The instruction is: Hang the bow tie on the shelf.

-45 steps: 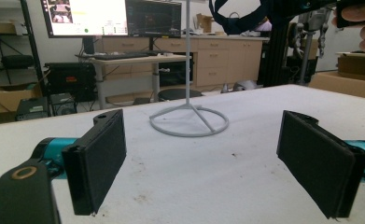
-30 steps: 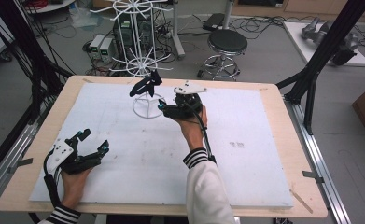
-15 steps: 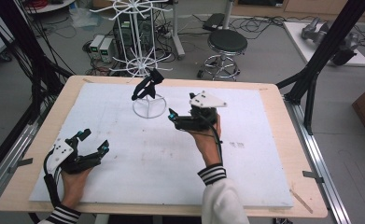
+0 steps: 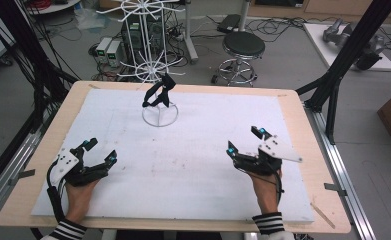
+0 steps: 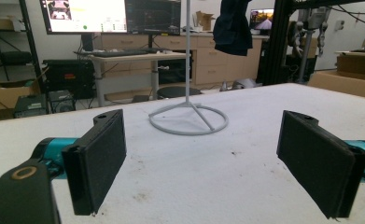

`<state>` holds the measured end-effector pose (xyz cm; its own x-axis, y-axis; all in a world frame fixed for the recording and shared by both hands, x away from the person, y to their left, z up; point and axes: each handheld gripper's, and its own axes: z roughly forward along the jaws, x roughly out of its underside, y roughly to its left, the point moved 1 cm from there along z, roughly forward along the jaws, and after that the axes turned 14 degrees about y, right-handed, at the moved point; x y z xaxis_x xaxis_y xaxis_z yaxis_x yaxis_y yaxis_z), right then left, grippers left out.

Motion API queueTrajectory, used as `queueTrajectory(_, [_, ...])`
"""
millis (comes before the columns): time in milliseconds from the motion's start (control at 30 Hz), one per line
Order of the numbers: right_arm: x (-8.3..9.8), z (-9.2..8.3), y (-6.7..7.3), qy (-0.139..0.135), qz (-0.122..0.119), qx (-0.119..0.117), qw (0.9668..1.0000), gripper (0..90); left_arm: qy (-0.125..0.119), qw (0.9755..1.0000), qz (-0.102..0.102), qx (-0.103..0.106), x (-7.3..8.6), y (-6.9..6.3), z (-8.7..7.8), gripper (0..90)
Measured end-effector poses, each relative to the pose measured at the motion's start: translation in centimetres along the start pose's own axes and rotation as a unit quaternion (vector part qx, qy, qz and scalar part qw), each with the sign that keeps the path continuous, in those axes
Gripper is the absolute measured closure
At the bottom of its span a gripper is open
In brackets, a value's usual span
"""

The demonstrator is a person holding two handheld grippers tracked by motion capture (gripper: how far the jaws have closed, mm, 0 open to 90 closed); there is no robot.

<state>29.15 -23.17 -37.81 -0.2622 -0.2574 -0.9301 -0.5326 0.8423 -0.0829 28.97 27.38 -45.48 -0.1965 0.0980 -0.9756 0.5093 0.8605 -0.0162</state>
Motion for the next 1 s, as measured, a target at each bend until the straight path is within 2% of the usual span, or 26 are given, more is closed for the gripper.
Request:
queueTrajectory(167, [3.3,-1.7,-1.0,-0.037,0.019,0.013,0.999,11.0,-0.002,1.0,0.003,-0.001,0.0,0.0,0.0,16.1])
queueTrajectory(233, [4.4,-2.0,-1.0,-0.046,0.02,0.015,0.9986,11.0,-0.003,1.0,0.004,-0.002,0.0,-0.1,-0.1,16.1])
queueTrajectory(367, [6.4,-1.8,-1.0,-0.052,0.028,0.016,0.9981,11.0,-0.005,1.0,0.005,-0.002,0.1,-0.1,-0.1,16.1])
queueTrajectory(500, [7.9,-1.0,-1.1,-0.051,0.056,0.016,0.997,11.0,-0.007,1.0,0.006,-0.003,0.1,-0.1,-0.1,16.1])
queueTrajectory(600, [8.4,-0.4,-0.9,-0.052,0.069,0.019,0.9961,11.0,-0.007,0.9999,0.007,-0.003,0.1,-0.1,-0.2,16.1])
queueTrajectory(700, [8.3,-0.2,-0.6,-0.051,0.059,0.026,0.9966,11.1,-0.009,0.9999,0.007,-0.003,0.1,-0.2,-0.2,16.0])
queueTrajectory(833, [8.4,-0.2,-0.7,-0.051,0.062,0.023,0.9965,11.1,-0.007,0.9999,0.008,-0.003,0.1,-0.1,-0.2,16.0])
queueTrajectory(1000, [8.3,-0.1,-0.6,-0.048,0.054,0.025,0.9971,11.1,-0.007,0.9999,0.007,-0.004,0.1,-0.1,-0.1,16.0])
